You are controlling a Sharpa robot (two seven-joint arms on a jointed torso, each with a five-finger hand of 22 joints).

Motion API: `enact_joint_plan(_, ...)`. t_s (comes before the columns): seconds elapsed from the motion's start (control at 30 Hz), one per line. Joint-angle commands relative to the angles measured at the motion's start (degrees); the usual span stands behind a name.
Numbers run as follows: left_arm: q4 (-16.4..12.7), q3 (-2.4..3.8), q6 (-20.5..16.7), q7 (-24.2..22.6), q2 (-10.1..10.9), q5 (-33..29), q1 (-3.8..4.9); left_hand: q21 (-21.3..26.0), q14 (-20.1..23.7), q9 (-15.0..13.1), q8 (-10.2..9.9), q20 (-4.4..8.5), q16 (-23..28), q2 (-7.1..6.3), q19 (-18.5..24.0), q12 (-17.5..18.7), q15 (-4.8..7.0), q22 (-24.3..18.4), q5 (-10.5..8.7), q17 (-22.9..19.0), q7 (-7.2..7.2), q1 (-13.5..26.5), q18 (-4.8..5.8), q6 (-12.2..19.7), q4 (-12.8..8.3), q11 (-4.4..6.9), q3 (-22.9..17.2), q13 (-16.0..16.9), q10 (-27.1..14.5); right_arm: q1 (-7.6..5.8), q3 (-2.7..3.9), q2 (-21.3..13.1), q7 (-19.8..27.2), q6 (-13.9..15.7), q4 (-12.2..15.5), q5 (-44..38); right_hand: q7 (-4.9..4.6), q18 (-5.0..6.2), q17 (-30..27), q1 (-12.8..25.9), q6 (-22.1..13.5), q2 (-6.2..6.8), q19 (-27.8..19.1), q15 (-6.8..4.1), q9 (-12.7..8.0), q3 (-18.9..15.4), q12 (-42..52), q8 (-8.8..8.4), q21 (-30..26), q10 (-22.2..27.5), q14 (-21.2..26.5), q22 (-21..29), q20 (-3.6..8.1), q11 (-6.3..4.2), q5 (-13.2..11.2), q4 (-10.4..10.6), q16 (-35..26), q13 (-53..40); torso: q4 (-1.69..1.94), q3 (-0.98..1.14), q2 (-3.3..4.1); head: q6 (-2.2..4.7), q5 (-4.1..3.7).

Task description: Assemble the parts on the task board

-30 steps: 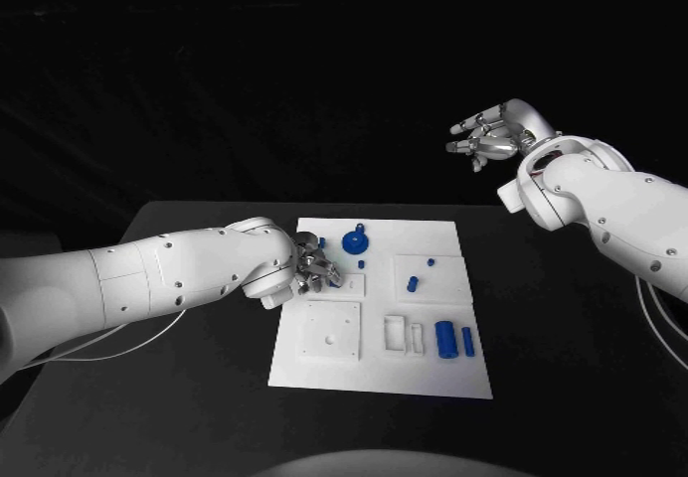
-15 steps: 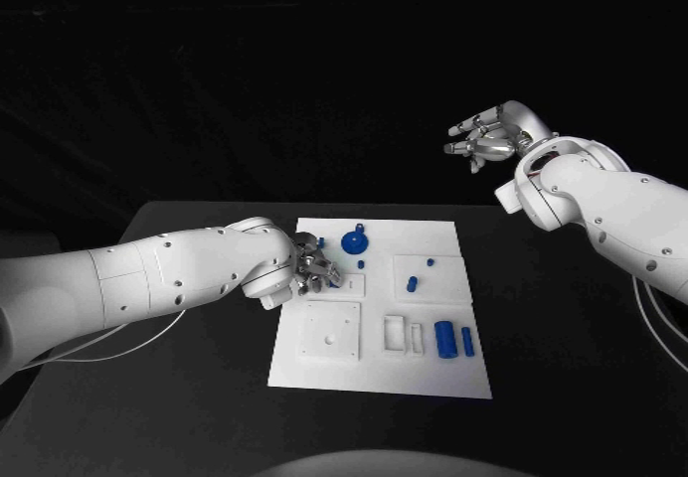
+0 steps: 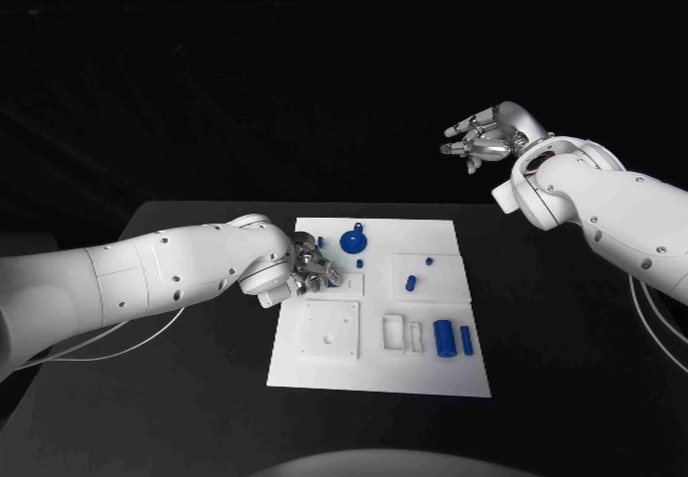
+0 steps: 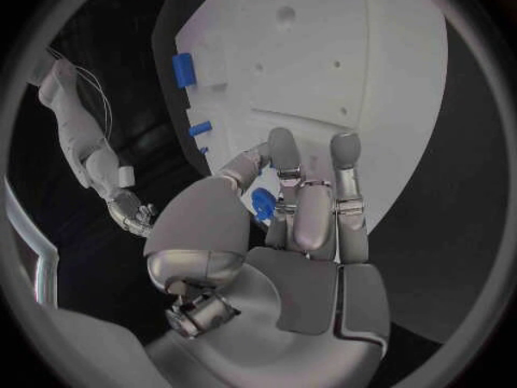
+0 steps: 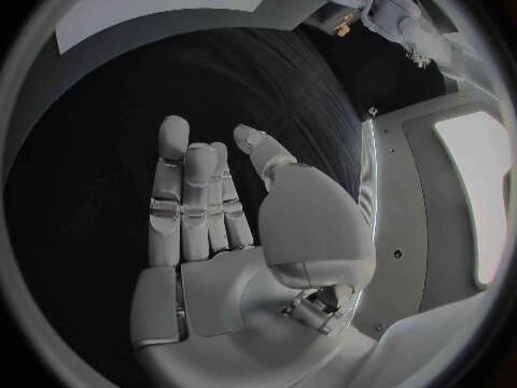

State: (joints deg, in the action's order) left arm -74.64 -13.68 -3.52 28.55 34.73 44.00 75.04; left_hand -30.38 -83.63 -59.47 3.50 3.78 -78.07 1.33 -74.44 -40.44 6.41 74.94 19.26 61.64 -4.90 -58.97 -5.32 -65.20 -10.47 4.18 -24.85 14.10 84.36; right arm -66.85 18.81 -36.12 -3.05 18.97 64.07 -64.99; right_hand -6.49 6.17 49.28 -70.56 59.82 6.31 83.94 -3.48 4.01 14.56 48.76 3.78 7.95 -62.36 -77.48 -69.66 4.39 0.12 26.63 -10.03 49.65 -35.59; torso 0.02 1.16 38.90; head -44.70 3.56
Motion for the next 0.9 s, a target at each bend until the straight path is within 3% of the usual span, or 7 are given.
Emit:
enact_joint_plan(0.03,0.0,-0.06,3.97,0.29,-0.31,-1.95,0.23,-0.4,-0.22,-13.35,0.42,-0.26,-0.22,0.74,0.11,-0.25,-0.06,0.95,0.3,0.09,8.46,-0.01,-0.8,-14.75,-0.29,0.95,-0.11,-0.08,2.43,0.1,0.03,0.13,0.04,-1.11,-0.12,-0.11,0.02,0.07,0.0,0.5,-0.36,0.1,1.72,-0.1,-0.06,-0.12,0.05,-0.2,-0.26,-0.04,0.27,-0.04,0.24,0.01,0.22,0.23,-0.06,0.03,0.01,0.05,-0.03,0.04,0.18)
enact_joint_plan(0.33,0.8,-0.03,5.16,0.28,-0.99,-2.07,1.15,-0.48,-0.25,-13.57,0.44,-0.29,-0.34,0.85,0.12,-0.38,-0.05,0.95,0.36,0.21,8.48,0.08,-0.81,-14.82,-0.3,0.96,-0.1,-0.05,2.43,0.27,0.03,0.4,-0.07,-1.48,-0.47,-0.11,0.03,0.06,0.01,0.51,-0.4,0.03,1.68,-0.07,-0.05,-0.51,0.09,-0.18,-0.33,0.04,0.37,-0.03,0.21,0.03,0.23,0.51,-0.01,0.05,-0.05,0.05,-0.01,0.04,0.19)
enact_joint_plan(0.73,2.15,0.04,5.85,0.23,-2.06,-0.52,1.86,-0.66,-0.24,-13.96,0.42,-0.43,-0.48,1.16,0.18,-0.52,-0.05,0.96,0.31,0.28,8.5,0.07,-0.96,-14.85,-0.34,0.98,-0.13,-0.06,2.43,0.52,0.03,0.61,-0.11,-1.73,-0.72,-0.14,0.02,0.07,0.0,0.33,-0.4,0.03,1.69,-0.07,-0.04,-0.53,0.07,-0.19,-0.34,0.07,0.38,-0.03,0.22,0.03,0.3,0.45,0.0,0.08,-0.06,0.12,0.02,0.02,0.17)
enact_joint_plan(0.9,2.81,0.04,6.97,0.6,-2.64,0.19,2.05,-0.72,-0.24,-14.03,0.41,-0.49,-0.54,1.2,0.24,-0.54,-0.06,0.95,0.52,0.34,8.49,0.01,-1.0,-14.85,-0.5,0.97,-0.2,-0.09,2.43,0.56,0.03,0.68,-0.14,-1.8,-0.82,-0.15,0.02,0.08,-0.01,0.28,-0.43,0.04,1.69,-0.07,-0.05,-0.55,0.06,-0.19,-0.36,0.07,0.41,-0.04,0.21,0.03,0.36,0.39,0.01,0.12,-0.01,0.05,-0.04,-0.1,0.16)
